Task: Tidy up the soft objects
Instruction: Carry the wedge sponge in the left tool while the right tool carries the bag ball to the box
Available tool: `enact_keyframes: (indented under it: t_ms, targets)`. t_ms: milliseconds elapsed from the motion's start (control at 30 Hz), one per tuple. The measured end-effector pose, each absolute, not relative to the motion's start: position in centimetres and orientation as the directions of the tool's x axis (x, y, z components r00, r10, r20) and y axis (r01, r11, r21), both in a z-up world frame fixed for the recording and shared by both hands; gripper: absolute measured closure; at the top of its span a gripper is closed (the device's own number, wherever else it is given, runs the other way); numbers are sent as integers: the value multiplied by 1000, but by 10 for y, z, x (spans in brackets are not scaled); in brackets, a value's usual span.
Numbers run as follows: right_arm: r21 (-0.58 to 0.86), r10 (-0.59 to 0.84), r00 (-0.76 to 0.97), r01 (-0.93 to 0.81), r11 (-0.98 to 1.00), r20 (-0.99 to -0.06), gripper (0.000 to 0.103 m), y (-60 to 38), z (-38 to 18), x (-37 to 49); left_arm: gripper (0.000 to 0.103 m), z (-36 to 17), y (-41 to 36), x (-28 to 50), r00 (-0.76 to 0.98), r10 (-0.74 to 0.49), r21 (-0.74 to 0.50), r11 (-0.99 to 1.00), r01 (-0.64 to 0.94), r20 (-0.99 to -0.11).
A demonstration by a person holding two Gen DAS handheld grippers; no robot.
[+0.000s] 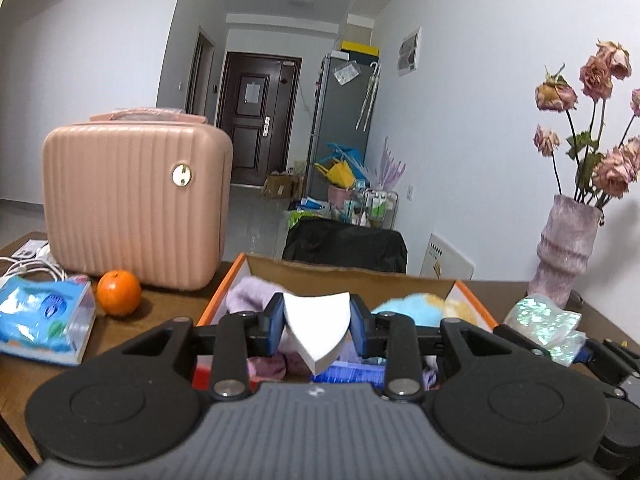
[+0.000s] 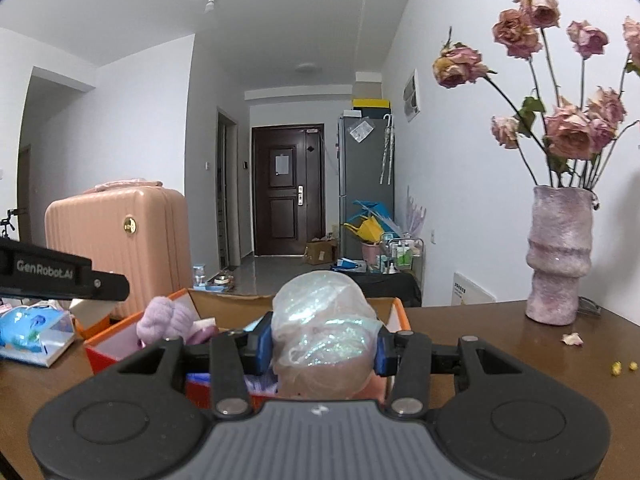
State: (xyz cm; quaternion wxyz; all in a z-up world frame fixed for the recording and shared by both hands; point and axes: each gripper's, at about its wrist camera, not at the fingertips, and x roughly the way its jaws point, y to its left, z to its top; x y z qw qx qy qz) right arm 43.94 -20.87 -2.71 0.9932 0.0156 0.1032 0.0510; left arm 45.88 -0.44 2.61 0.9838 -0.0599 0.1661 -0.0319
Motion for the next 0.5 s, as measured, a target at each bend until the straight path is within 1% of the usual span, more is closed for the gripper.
enact_keyframes:
  t_ms: [200,500]
  targets:
    - [56,125,969,-116,992,-213,58,-201,-15,474,69,33,-2,486,949,-77,-151,988,32,-305]
    - [65,151,960,-139,988,-234,58,-189,-11,525,69,31,-7,533,946,-76,-151,988,29,-314]
